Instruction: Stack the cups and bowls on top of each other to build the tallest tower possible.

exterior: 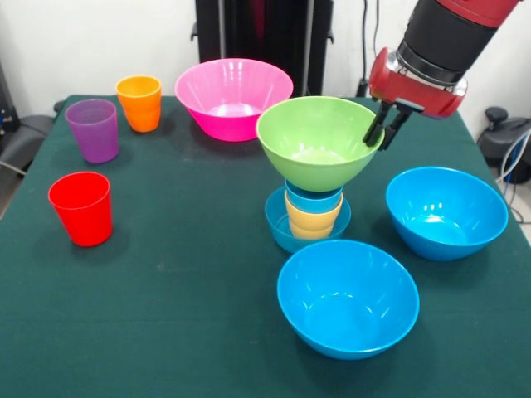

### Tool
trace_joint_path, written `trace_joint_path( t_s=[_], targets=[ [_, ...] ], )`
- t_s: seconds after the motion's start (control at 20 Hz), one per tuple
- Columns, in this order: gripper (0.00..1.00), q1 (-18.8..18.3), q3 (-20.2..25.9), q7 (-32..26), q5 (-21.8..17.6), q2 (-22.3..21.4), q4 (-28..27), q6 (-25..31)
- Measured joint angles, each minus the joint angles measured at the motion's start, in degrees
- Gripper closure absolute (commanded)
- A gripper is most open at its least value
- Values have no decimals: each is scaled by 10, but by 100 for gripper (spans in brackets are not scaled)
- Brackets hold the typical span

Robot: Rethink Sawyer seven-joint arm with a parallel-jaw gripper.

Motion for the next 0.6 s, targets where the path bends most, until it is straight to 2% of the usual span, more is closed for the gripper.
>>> trace_joint_path(
  t_s=[0.6],
  targets=[
    [100, 0, -2, 0, 0, 2, -12, 0]
  ],
)
